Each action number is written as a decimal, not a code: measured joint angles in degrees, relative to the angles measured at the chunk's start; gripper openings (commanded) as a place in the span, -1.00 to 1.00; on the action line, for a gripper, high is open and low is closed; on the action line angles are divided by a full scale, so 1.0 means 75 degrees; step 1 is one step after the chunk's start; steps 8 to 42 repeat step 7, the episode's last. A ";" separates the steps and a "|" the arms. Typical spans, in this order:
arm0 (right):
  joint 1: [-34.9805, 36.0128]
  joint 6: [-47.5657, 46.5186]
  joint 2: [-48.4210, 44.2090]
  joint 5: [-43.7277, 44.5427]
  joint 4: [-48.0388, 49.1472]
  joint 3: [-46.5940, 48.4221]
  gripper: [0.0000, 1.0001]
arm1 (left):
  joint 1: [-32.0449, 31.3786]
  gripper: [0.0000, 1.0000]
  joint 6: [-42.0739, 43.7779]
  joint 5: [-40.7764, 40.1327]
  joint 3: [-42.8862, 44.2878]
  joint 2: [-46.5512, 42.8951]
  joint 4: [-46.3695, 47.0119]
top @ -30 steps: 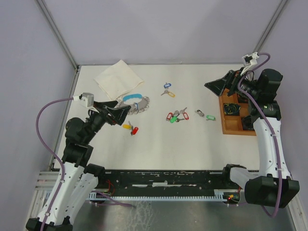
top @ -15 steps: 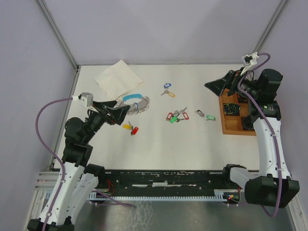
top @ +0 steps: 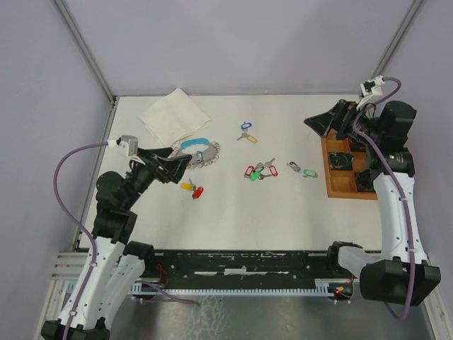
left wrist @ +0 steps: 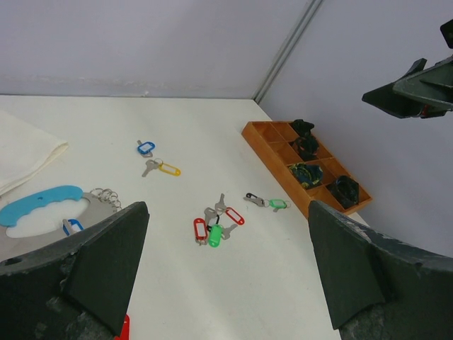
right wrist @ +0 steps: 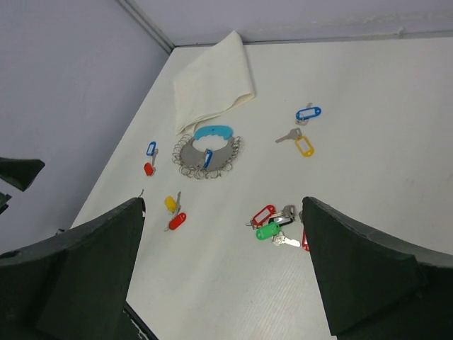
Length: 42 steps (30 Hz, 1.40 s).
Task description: Remove the keys from the keyring
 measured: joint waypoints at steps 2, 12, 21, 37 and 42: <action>-0.0003 0.0055 0.0000 0.0210 -0.0187 0.0096 1.00 | 0.0000 1.00 0.0000 0.0006 0.0000 0.0000 0.0006; -0.0009 0.0111 -0.0015 0.0615 -0.0493 0.0437 1.00 | 0.0000 1.00 0.0000 0.0038 0.0000 0.0000 0.0023; -0.0009 0.0111 -0.0015 0.0615 -0.0493 0.0437 1.00 | 0.0000 1.00 0.0000 0.0038 0.0000 0.0000 0.0023; -0.0009 0.0111 -0.0015 0.0615 -0.0493 0.0437 1.00 | 0.0000 1.00 0.0000 0.0038 0.0000 0.0000 0.0023; -0.0009 0.0111 -0.0015 0.0615 -0.0493 0.0437 1.00 | 0.0000 1.00 0.0000 0.0038 0.0000 0.0000 0.0023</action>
